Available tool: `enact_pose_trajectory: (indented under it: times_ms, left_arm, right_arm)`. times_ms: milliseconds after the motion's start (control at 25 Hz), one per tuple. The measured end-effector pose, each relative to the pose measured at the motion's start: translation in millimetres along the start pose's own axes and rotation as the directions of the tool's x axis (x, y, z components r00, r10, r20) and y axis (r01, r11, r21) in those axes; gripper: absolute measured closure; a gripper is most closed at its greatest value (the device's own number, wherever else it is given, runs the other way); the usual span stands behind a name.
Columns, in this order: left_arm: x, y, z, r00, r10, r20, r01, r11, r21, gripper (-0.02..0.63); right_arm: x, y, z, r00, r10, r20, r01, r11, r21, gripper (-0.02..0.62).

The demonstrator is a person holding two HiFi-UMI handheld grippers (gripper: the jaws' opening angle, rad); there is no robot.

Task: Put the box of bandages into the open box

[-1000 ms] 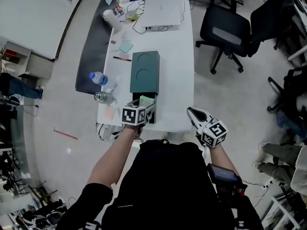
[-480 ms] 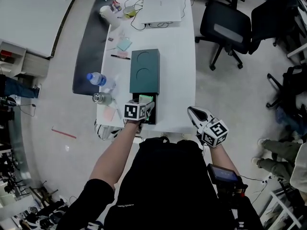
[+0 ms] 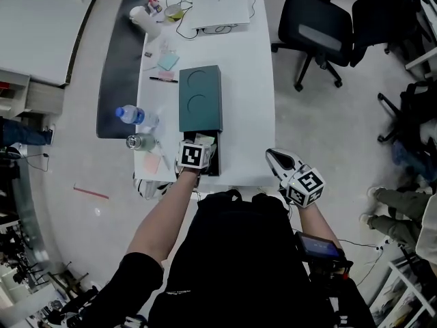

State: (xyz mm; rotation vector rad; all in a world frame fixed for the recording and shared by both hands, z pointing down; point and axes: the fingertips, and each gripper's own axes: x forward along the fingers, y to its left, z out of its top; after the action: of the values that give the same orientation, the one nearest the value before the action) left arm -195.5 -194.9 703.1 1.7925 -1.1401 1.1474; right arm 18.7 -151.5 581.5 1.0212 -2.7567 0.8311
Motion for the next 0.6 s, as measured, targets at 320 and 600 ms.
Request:
enact_pose_trajectory:
  times_ms: [320, 600]
  left_arm:
    - [6.0, 5.7, -11.1, 0.996, 0.080, -0.046, -0.078, 0.996, 0.036, 0.253]
    - [-6.5, 16.7, -13.0, 0.994, 0.099, -0.040, -0.097, 0.994, 0.045, 0.252]
  right_arm:
    - [-5.3, -2.5, -0.3, 1.000, -0.008, 0.004, 0.008, 1.000, 0.001, 0.569]
    - [-8.7, -1.1, -0.2, 1.000, -0.014, 0.001, 0.014, 1.000, -0.002, 0.569]
